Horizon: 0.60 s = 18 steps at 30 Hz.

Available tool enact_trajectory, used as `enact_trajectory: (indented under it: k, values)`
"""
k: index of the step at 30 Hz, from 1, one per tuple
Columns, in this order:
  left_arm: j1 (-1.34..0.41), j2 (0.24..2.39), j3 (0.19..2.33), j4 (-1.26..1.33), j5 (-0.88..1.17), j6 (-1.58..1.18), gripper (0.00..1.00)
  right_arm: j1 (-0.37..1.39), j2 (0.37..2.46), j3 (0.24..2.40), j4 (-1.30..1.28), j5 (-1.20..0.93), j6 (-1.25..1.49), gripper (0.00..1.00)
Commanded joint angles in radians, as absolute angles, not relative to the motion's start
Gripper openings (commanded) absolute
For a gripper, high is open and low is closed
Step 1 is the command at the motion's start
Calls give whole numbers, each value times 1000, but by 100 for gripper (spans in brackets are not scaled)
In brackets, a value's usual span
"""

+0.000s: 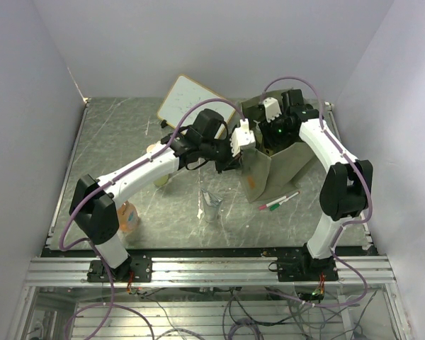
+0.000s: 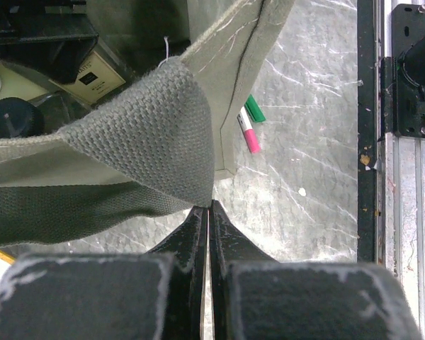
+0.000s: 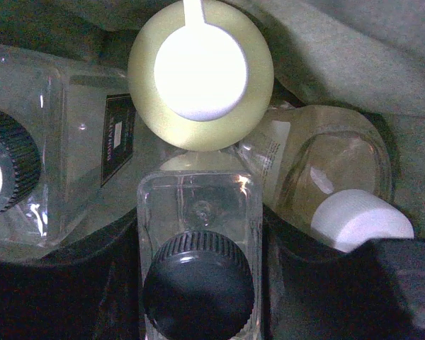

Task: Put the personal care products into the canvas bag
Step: Place the care product in the canvas bag.

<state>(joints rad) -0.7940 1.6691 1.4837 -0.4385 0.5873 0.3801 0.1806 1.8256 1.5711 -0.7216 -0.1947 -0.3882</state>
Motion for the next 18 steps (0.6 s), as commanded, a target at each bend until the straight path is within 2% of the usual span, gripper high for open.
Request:
enact_trajectory:
  k: [1, 8, 18]
  values:
    - [-804, 1635, 1472, -438, 604, 398, 7, 160, 1822, 1640, -609, -116, -468, 12]
    - [-804, 1638, 1471, -433, 603, 393, 7, 152, 1802, 1671, -630, -89, -471, 6]
    - [-803, 1639, 1470, -433, 598, 399, 7, 126, 1788, 1706, -646, -37, -480, 4]
